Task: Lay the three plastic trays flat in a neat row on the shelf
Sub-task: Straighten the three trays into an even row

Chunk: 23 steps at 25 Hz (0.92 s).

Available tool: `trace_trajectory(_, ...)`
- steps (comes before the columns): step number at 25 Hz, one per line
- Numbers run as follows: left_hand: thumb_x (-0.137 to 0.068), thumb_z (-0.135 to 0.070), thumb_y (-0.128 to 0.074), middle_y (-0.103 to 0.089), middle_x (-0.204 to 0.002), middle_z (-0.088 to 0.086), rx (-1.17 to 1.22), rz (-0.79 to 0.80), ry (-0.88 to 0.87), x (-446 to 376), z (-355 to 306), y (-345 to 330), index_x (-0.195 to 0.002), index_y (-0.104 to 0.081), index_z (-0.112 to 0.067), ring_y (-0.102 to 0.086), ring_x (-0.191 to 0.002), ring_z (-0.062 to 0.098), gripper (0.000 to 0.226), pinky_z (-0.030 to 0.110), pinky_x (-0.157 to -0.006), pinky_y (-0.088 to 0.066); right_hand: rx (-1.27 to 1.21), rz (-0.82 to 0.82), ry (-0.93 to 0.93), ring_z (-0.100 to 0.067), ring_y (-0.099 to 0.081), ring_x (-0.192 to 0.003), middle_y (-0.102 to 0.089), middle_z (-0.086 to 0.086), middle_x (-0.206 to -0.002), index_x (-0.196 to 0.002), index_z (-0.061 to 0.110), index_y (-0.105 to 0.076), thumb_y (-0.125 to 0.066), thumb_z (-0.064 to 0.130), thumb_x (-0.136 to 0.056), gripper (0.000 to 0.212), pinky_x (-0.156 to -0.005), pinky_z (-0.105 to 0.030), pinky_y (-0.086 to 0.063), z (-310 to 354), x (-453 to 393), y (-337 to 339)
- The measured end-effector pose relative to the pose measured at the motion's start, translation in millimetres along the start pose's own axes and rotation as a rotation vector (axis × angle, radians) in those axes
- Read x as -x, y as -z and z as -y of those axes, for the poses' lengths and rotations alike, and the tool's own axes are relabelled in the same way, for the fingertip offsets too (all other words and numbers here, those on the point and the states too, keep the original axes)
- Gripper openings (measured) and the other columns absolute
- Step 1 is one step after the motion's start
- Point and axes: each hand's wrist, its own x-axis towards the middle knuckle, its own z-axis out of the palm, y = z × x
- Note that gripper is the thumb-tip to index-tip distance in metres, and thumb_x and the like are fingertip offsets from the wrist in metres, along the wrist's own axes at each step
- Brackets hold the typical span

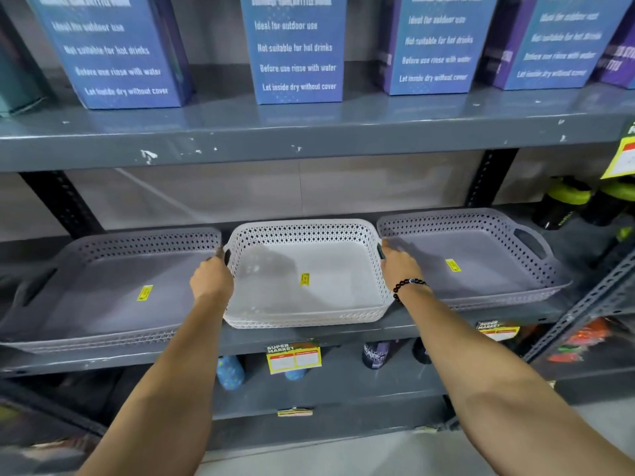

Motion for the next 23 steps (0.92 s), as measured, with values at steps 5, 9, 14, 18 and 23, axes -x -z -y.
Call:
trace_trajectory(5,-0.095,-0.005,-0.038,-0.065,-0.108,0.024,0.02,-0.016,-0.048,-0.1,0.8,0.0,-0.139,-0.039,-0.009,-0.062,-0.098,0.041,0.044,0.043,-0.076,-0.052,0.12,-0.012,0.017,-0.033,-0.064,-0.105,-0.066,-0.02,-0.116,-0.145,0.011,-0.03,-0.034,-0.003,-0.094,0.054,-0.082,-0.04,-0.054,3.5,-7.8,0.7)
trace_trajectory(9,-0.095,-0.01,-0.041,-0.065,-0.106,0.024,0.068,-0.015,-0.037,0.7,-1.5,1.8,-0.132,-0.041,-0.005,-0.062,-0.097,0.041,0.037,0.043,-0.076,-0.051,0.104,-0.025,0.014,-0.033,-0.063,-0.105,-0.066,-0.02,-0.114,-0.146,0.013,-0.031,-0.036,-0.001,-0.094,0.054,-0.081,-0.04,-0.054,3.4,-9.3,2.5)
trace_trajectory(14,-0.1,-0.018,-0.034,-0.063,-0.11,0.028,0.147,-0.006,-0.038,-7.0,1.2,-0.7,-0.128,-0.043,-0.004,-0.06,-0.101,0.043,0.033,0.044,-0.076,-0.049,-0.059,-0.052,-0.061,-0.038,-0.063,-0.105,-0.065,-0.025,-0.113,-0.149,0.009,-0.019,-0.034,0.022,-0.1,0.053,-0.081,-0.043,-0.054,5.4,-7.8,2.3)
trace_trajectory(18,-0.103,-0.019,-0.026,-0.063,-0.106,0.031,0.147,0.036,-0.006,-7.1,3.9,-5.3,-0.137,-0.037,-0.009,-0.06,-0.098,0.045,0.038,0.04,-0.068,-0.043,-0.151,-0.019,-0.107,-0.043,-0.06,-0.108,-0.062,-0.029,-0.115,-0.15,0.011,-0.017,-0.027,0.02,-0.101,0.051,-0.086,-0.044,-0.05,6.7,-9.4,-2.3)
trace_trajectory(23,-0.1,-0.006,-0.027,-0.063,-0.109,0.027,0.115,0.082,0.018,-6.0,3.5,-3.7,-0.15,-0.019,-0.021,-0.061,-0.097,0.041,0.053,0.043,-0.074,-0.049,-0.106,-0.02,-0.081,-0.043,-0.06,-0.106,-0.06,-0.029,-0.117,-0.151,0.016,-0.015,-0.033,0.005,-0.097,0.059,-0.079,-0.042,-0.05,9.5,-6.4,-6.7)
